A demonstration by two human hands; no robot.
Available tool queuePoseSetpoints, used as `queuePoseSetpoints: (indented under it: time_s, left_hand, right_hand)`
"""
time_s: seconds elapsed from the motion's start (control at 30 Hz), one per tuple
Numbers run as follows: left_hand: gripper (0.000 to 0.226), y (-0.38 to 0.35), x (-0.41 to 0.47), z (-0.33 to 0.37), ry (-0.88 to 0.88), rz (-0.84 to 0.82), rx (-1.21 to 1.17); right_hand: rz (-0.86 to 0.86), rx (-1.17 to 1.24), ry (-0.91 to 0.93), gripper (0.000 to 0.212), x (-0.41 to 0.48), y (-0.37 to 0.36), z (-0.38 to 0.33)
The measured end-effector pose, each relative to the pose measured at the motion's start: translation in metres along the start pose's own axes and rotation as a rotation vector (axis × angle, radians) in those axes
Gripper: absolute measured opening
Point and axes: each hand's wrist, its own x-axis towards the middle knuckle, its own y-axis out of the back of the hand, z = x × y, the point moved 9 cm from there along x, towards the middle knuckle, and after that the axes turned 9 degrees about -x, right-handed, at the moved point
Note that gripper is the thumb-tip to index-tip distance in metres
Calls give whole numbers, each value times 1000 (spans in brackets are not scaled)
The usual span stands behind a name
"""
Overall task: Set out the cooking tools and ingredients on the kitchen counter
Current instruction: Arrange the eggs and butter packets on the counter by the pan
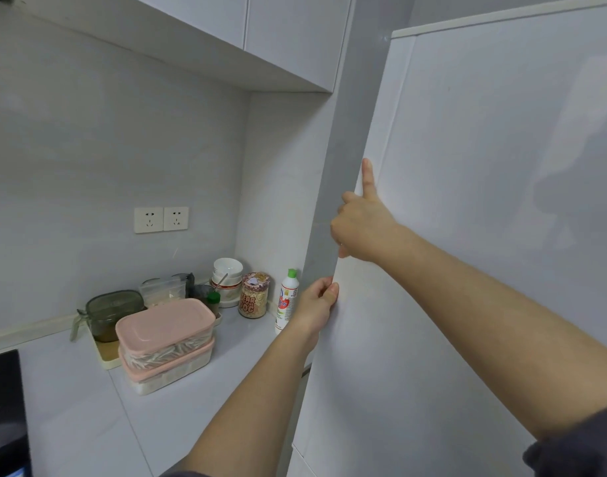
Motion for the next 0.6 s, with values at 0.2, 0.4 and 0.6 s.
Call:
queuePoseSetpoints:
  time_s: [0.2, 0.4, 0.6]
  left_hand:
    - [25, -1, 11, -8, 5, -5, -12]
    - [28, -4, 6, -4, 34, 7, 6]
    - [28, 12, -16, 9, 41, 92, 76]
  right_hand:
    - [30, -5, -10, 27, 5, -6, 1]
    - [26, -10, -17, 26, 3, -7, 2]
    - [101, 9, -3, 19, -1, -1, 1]
